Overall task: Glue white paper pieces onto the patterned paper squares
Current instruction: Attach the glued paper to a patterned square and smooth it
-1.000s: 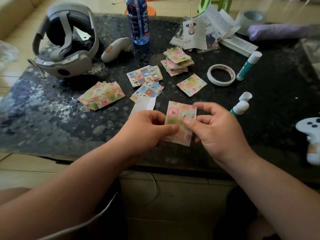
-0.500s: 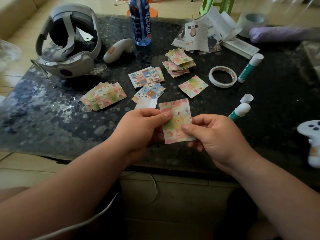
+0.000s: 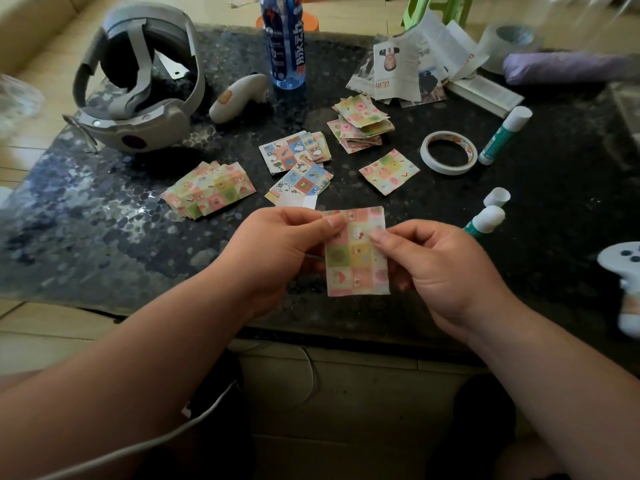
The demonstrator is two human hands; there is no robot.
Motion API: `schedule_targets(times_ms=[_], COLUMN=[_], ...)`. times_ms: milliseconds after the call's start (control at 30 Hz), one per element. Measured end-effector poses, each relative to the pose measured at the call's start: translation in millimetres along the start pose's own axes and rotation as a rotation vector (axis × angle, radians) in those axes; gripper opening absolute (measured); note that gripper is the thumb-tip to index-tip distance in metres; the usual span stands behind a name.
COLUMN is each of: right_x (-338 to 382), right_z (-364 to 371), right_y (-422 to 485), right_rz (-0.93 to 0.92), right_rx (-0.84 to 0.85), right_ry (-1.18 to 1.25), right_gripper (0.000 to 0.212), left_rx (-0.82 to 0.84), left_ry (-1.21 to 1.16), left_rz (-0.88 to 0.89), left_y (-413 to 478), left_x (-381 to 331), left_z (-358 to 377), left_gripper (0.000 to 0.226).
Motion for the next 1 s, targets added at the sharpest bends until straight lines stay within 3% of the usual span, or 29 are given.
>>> schedule_targets(times_ms=[400, 600, 1000], right_x=[5.5, 4.6, 1.4], right_z=[-1.4, -1.3, 2.0], right_y=[2.2, 4.2, 4.8], right_rz=[-0.125, -0.145, -0.154], right_rx=[-0.077, -0.063, -0.072], right_ry=[0.018, -0.105, -0.122], right_gripper=[0.011, 0.015, 0.014], left_rx=[0.051, 0.011, -0.029], left_ry=[0.138, 0.111, 0.03], left_rz=[0.043, 0.037, 0.043], left_y=[-8.4, -10.3, -9.4], left_x=[-2.3, -2.3, 4.2], left_z=[3.3, 5.0, 8.5], left_gripper=[0.014, 0.014, 0.018])
Point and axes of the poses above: each hand's wrist, its own y-axis towards the middle knuckle, its own z-axis out of the palm, x = y × z, the point moved 1 cm from there along y, towards the middle knuckle, and after that the axes turned 2 degrees about -y, right-handed, at the moved point
